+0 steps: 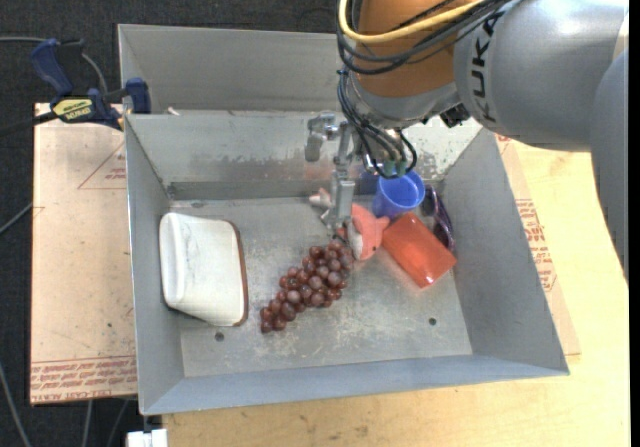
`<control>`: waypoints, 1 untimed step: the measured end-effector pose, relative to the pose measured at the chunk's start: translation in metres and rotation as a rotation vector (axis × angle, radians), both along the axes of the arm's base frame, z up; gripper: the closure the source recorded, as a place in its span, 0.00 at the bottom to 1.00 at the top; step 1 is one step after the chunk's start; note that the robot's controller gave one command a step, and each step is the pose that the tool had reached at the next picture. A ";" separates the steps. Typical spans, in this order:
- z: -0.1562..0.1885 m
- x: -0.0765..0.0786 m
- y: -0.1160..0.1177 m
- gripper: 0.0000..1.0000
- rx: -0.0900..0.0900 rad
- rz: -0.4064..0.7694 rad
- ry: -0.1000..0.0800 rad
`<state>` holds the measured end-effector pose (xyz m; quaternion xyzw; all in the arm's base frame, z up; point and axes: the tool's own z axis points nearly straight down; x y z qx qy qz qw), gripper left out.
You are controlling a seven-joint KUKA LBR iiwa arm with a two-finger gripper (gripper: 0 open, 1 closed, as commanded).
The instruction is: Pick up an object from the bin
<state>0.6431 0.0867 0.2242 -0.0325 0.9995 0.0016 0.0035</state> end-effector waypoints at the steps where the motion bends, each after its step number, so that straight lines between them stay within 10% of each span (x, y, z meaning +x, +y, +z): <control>1: -0.060 -0.004 -0.033 0.00 -0.003 0.178 -0.001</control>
Offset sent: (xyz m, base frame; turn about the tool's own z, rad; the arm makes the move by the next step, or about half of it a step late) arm -0.0117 -0.0742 -0.1191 -0.1934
